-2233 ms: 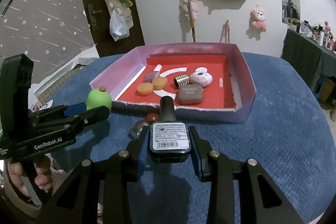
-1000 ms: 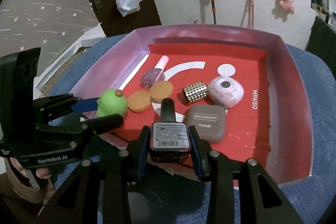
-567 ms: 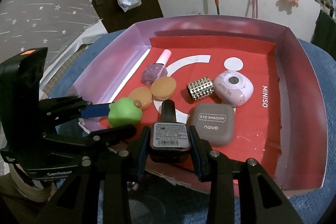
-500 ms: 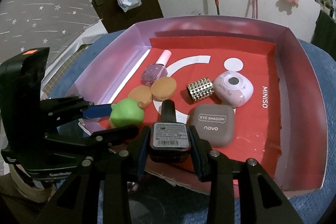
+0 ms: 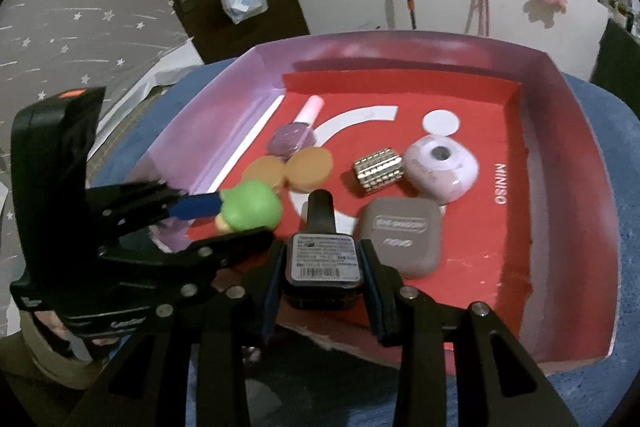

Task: Organize rigid objects
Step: 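Lower the turtle toy with the left tool while the right tool lowers the black bottle into the box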

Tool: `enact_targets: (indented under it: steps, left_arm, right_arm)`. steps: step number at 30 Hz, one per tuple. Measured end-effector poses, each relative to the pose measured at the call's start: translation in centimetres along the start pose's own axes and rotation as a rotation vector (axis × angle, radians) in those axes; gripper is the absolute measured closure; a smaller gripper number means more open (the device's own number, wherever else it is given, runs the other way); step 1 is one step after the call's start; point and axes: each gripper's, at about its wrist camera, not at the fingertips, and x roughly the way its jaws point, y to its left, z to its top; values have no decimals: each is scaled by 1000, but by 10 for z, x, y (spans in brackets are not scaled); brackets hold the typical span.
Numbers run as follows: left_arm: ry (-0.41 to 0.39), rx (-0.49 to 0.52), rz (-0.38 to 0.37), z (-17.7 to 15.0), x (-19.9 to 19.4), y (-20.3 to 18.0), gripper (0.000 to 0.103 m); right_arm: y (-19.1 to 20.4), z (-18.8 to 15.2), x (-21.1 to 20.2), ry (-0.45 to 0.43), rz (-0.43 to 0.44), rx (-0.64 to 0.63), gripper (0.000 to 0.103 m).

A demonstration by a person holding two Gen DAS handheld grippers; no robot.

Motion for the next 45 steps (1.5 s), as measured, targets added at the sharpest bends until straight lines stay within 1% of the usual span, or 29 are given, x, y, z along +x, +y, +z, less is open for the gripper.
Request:
enact_targets:
  steps: [4,7,11,15,17,24,30,38,41,45]
  left_arm:
    - [-2,-10,3,2,1,3,61]
    - [1,-14,-6,2,3,3,63]
    - [4,-11,-4,3,5,1,64]
    - [4,-13,0,5,7,0,64]
    - [3,-14,8,5,8,0,64]
    - [-18,-32,40,8,13,0,66]
    - [-41,-36,76,7,15,-1,66]
    - [-63,-85,92,9,19,6,66]
    - [-66,-83,97,9,20,5,66]
    - [-63,-58,122,6,21,1,66]
  right_arm:
    - [-2,-2,8,32,32,18,65]
    - [-3,-3,10,32,33,22,65]
    - [-6,-3,9,9,-66,2,65]
    - [-20,1,5,-14,-104,28,65]
    - [-22,3,3,-34,-156,20,65]
    - [-32,7,5,-62,-246,19,65]
    - [-36,9,5,-71,-282,20,65]
    - [-34,9,11,-98,-350,7,65]
    - [-34,10,12,-96,-350,10,65]
    - [-33,10,14,-84,-345,12,65]
